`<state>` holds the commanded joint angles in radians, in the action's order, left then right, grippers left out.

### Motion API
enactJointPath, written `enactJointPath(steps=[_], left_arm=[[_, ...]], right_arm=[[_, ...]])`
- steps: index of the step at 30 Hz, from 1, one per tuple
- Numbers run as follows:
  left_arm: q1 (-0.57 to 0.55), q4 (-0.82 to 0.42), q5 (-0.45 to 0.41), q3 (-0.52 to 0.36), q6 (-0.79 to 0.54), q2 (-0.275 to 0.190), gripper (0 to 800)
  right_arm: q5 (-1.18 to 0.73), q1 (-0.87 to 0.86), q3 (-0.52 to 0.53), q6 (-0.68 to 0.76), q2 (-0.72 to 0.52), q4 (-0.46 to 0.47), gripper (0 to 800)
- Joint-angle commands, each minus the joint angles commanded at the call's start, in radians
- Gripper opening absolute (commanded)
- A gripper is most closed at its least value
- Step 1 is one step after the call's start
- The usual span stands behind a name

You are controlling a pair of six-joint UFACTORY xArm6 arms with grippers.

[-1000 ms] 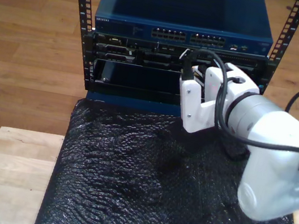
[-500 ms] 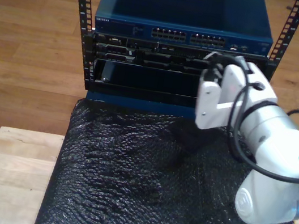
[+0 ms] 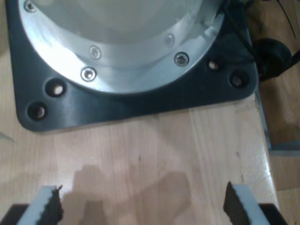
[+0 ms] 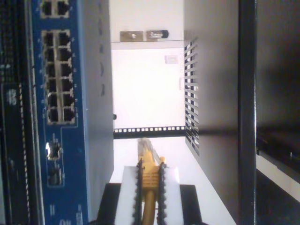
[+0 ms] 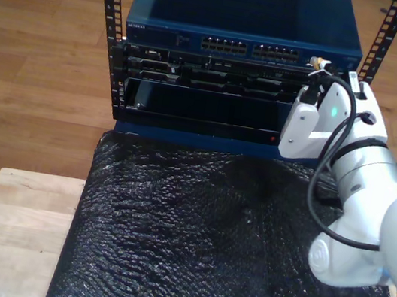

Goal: Grab the cable and plug it in

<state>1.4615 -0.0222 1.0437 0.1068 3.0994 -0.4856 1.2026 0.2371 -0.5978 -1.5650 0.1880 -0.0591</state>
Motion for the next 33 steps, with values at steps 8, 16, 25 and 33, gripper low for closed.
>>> enactJointPath(steps=[8, 16, 25, 33], left_arm=[[0.0, 0.0, 0.0, 0.0, 0.0, 0.0, 800], [0.0, 0.0, 0.0, 0.0, 0.0, 0.0, 800], [0.0, 0.0, 0.0, 0.0, 0.0, 0.0, 800], [0.0, 0.0, 0.0, 0.0, 0.0, 0.0, 800]], right_arm=[[0.061, 0.038, -0.02, -0.005, 0.078, -0.063, 0], [0.143, 0.086, -0.12, -0.055, 0.203, -0.186, 0], [0.186, 0.143, -0.265, -0.147, 0.324, -0.339, 0], [0.241, 0.199, -0.394, -0.203, 0.433, -0.468, 0]])
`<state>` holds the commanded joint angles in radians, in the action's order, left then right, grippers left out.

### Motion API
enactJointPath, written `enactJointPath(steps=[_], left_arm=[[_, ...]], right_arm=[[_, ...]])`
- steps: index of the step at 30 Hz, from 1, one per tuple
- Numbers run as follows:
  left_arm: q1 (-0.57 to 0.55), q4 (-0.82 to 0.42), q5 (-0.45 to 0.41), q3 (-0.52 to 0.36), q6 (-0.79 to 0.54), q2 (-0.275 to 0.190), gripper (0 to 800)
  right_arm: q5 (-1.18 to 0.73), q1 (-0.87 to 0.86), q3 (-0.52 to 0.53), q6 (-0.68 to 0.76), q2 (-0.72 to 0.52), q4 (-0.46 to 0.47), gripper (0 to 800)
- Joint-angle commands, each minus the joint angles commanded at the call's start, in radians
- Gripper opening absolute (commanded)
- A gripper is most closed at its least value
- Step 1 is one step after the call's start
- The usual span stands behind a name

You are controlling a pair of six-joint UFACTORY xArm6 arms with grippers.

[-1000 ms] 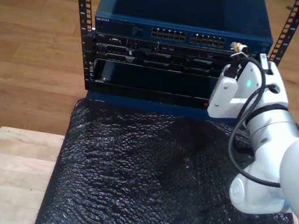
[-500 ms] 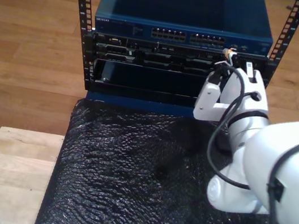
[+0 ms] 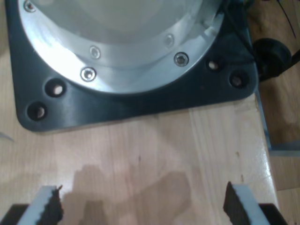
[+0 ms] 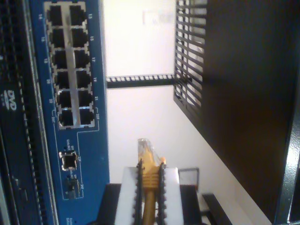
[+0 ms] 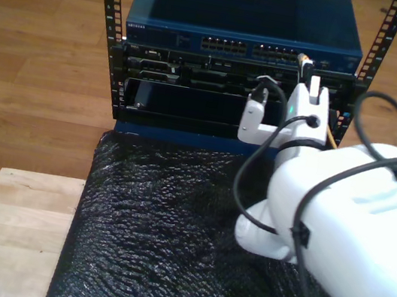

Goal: Grab the cable and plug it in

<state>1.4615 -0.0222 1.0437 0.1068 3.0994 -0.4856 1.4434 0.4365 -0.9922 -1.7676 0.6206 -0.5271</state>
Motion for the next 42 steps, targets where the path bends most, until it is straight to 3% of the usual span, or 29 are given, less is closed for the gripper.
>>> enactJointPath(steps=[11, 24, 39, 42], left_arm=[[0.0, 0.0, 0.0, 0.0, 0.0, 0.0, 800], [0.0, 0.0, 0.0, 0.0, 0.0, 0.0, 800], [0.0, 0.0, 0.0, 0.0, 0.0, 0.0, 800], [0.0, 0.0, 0.0, 0.0, 0.0, 0.0, 800]], right_arm=[[0.003, 0.032, -0.083, -0.029, 0.069, -0.091, 0], [-0.008, 0.017, -0.161, -0.026, 0.121, -0.083, 0], [-0.012, -0.003, -0.158, 0.054, 0.129, -0.071, 0], [-0.012, -0.011, -0.16, 0.071, 0.129, -0.032, 0]])
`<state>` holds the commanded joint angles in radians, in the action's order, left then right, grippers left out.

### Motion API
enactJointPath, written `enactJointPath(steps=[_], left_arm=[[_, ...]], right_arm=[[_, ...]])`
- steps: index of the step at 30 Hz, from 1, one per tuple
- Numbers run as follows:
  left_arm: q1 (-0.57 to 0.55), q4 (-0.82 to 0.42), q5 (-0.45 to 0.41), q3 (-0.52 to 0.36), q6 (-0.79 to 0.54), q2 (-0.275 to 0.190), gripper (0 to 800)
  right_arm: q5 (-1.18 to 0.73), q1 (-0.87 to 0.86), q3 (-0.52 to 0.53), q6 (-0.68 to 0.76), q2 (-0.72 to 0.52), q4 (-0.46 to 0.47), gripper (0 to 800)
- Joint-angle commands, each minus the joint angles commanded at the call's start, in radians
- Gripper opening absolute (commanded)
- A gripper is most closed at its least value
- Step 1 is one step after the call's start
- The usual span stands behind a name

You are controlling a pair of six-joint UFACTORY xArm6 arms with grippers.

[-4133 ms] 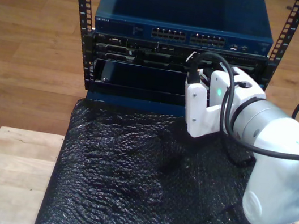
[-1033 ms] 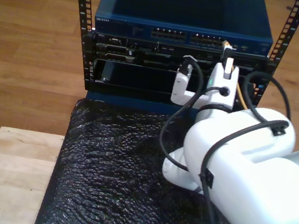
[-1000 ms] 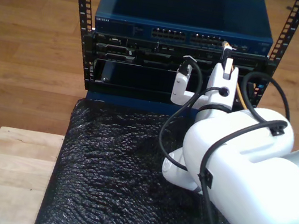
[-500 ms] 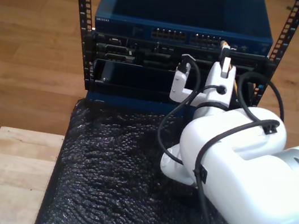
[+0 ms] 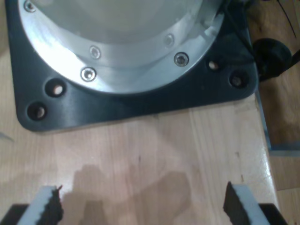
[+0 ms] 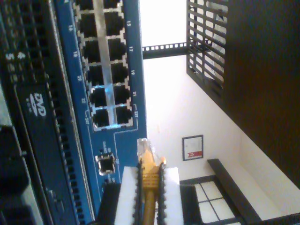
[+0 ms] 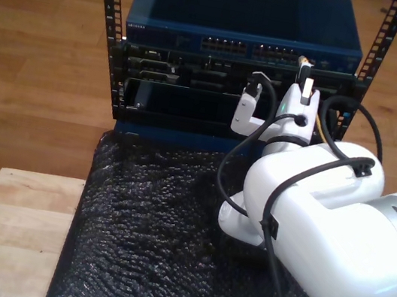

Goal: Grab the cable and plug it in

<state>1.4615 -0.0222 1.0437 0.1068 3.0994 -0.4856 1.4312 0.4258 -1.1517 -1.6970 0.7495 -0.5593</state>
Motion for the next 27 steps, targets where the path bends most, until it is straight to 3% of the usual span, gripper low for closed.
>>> enactJointPath(steps=[3, 27], left_arm=[[0.0, 0.0, 0.0, 0.0, 0.0, 0.0, 800], [0.0, 0.0, 0.0, 0.0, 0.0, 0.0, 800]], right_arm=[[-0.002, -0.011, 0.0, 0.0, 0.0, 0.04, 0], [-0.021, -0.038, -0.008, 0.002, 0.025, 0.097, 0]])
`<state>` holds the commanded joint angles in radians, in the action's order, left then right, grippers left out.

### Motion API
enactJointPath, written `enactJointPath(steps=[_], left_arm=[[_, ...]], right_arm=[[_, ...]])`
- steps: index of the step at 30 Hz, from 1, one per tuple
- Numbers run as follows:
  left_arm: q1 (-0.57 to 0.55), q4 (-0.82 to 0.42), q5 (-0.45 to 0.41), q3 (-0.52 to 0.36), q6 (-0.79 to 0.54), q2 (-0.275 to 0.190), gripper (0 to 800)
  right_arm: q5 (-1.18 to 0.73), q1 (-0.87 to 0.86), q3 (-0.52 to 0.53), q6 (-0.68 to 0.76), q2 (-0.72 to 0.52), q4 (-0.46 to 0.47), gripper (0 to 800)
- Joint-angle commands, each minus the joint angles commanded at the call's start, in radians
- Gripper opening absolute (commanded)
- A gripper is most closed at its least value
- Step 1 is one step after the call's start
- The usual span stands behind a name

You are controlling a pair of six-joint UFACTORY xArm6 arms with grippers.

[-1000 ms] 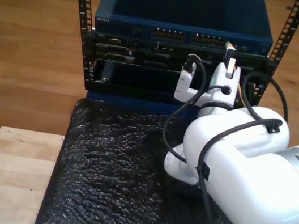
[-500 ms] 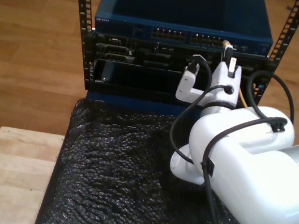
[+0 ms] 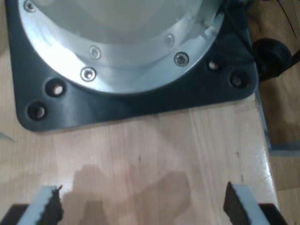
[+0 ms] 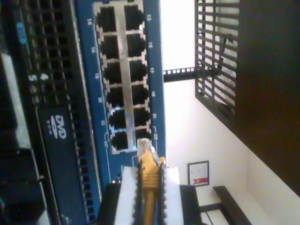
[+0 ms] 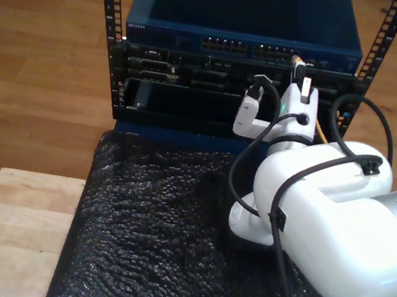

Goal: Grab the cable and plug it in

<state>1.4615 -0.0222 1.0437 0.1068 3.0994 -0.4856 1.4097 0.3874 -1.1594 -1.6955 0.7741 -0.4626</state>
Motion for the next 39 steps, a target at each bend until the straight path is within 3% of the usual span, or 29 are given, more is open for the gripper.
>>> enactJointPath(steps=[23, 39], left_arm=[[0.0, 0.0, 0.0, 0.0, 0.0, 0.0, 800], [0.0, 0.0, 0.0, 0.0, 0.0, 0.0, 800]], right_arm=[[-0.002, -0.005, -0.08, -0.012, 0.041, 0.0, 0], [-0.005, -0.012, -0.074, -0.011, 0.041, 0.002, 0]])
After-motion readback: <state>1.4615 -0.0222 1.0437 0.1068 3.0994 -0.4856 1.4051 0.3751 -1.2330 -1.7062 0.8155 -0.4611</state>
